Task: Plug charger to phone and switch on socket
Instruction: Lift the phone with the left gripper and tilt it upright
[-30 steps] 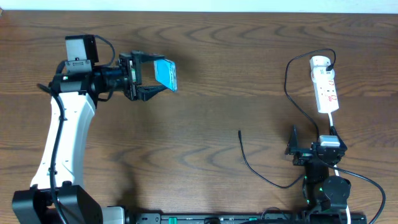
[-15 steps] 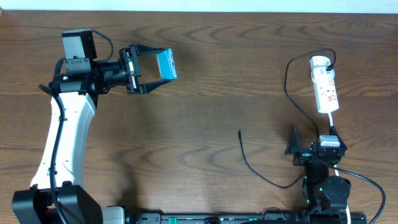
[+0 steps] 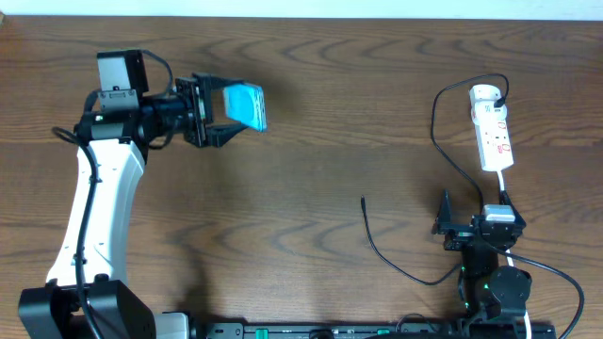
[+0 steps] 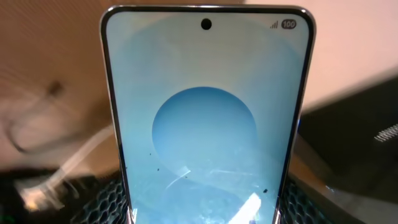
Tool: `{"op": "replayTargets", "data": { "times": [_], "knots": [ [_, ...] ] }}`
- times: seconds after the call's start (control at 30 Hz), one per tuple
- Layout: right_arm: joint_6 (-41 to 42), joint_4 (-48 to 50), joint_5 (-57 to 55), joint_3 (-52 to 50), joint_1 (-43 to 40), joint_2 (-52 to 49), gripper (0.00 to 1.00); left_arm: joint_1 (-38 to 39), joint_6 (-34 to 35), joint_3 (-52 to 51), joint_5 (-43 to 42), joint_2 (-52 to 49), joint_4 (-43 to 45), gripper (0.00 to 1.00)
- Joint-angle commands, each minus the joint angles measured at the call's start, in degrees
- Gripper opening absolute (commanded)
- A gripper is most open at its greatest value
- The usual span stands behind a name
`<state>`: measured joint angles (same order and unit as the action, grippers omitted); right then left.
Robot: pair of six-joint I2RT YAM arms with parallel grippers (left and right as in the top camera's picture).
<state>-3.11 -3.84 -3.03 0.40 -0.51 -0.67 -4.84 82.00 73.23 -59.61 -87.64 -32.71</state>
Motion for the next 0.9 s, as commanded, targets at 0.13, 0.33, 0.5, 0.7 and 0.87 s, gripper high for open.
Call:
{"op": "replayTargets", "data": {
  "times": [0.13, 0.33, 0.5, 0.7, 0.87],
  "knots": [
    [0.9, -0.24, -0.22, -0.11, -0.24, 0.35, 0.99, 0.15, -20.17, 1.9, 25.49, 0.79, -13.11, 0.07],
    [0.9, -0.24, -0.22, -0.11, -0.26, 0.35, 0.99, 2.62, -23.17, 1.88, 42.6, 0.79, -21.99, 0.07],
    [0.9, -0.24, -0.22, -0.09, -0.24, 0.35, 0.99, 6.14, -23.28, 0.55, 51.47, 0.79, -23.43, 0.07],
    [0.9, -0.24, -0.22, -0.11, -0.26, 0.35, 0.99, 9.97, -23.28, -2.27, 57.9, -0.46, -23.41, 0.08],
    [0.79, -0.22, -0.24, -0.09, -0.26, 0.35, 0.99, 11.1, -22.99, -3.69, 57.96, -2.78, -23.37, 0.07]
  ]
}}
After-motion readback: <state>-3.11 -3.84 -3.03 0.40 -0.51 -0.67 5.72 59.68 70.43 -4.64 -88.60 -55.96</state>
